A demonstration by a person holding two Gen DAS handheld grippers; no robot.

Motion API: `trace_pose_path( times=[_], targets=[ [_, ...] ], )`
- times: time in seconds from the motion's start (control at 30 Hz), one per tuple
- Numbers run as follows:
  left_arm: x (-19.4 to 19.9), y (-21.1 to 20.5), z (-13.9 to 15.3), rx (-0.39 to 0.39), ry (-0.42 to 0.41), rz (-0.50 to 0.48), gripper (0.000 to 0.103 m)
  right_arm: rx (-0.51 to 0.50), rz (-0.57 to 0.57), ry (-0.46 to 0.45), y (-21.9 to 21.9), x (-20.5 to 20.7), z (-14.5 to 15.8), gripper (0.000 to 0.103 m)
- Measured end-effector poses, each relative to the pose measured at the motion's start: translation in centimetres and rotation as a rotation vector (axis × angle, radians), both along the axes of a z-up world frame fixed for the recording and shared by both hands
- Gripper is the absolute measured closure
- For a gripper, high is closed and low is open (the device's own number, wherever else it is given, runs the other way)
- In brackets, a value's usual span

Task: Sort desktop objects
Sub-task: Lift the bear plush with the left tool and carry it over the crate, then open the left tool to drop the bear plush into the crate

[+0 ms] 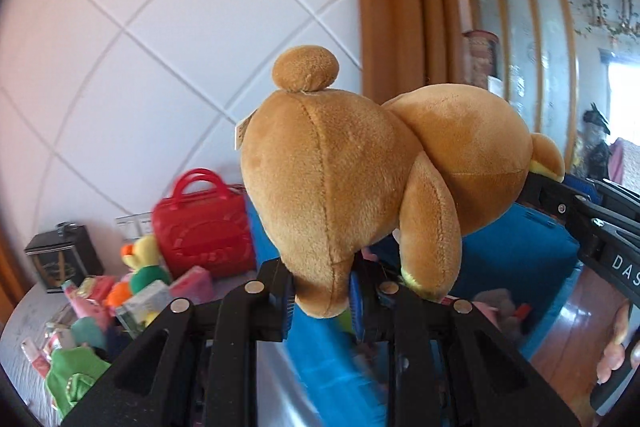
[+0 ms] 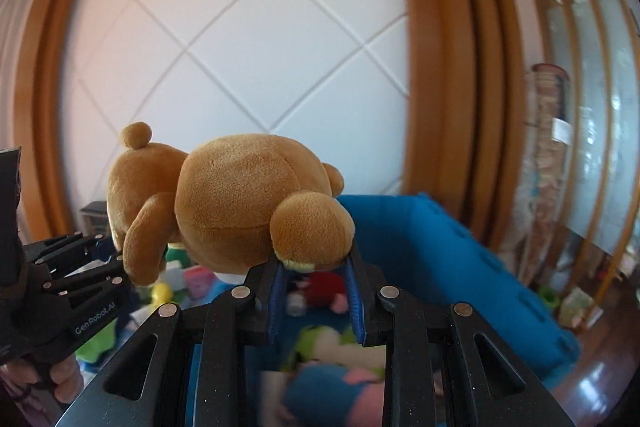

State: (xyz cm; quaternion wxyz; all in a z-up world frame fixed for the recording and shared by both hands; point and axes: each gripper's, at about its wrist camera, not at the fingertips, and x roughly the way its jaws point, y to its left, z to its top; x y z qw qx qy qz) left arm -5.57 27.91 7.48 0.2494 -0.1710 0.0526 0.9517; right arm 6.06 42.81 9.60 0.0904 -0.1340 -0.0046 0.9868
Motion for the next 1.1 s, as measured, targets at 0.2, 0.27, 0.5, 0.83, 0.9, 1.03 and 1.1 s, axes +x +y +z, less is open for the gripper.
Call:
trace_pose_path(
  times=[0.2, 0.27, 0.5, 0.83, 0.9, 1.03, 1.1],
  targets=[
    [3.1, 9.0, 0.1, -0.07, -0.054, -0.051, 0.082, -0.036, -0.099, -0.021, 6.7, 1.7, -0.8, 0.077],
    [3.0, 10.7, -0.1, -0.09, -0.076, -0.055, 0.082, -0.049, -0.117, -0.038, 8.2, 1.4, -1.1, 0.077],
    [0.9, 12.8, -1.5, -0.132, -0.163, -0.005, 0.08, -0.069, -0.132, -0.12, 11.0, 1.3, -2.7, 0.076],
    [1.5, 11.4, -1.8, -0.118, -0.138, 0.053, 0.038, -0.065, -0.146, -0.177, 12.2, 0.4, -5.3, 0.021],
    [2.2, 10.9, -1.8, -0.11, -0.125, 0.062, 0.032, -0.05, -0.152, -0.166, 11.9, 0.9, -5.5, 0.005],
    [3.5, 9.7, -1.8, -0.095, -0.095, 0.095, 0.025, -0.039, -0.159, -0.157, 11.5, 2.1, -5.5, 0.0],
    [4.0, 9.0, -1.7, -0.08, -0.089, 0.102, 0.025, -0.032, -0.166, -0.163, 11.3, 2.4, -5.4, 0.0]
  ],
)
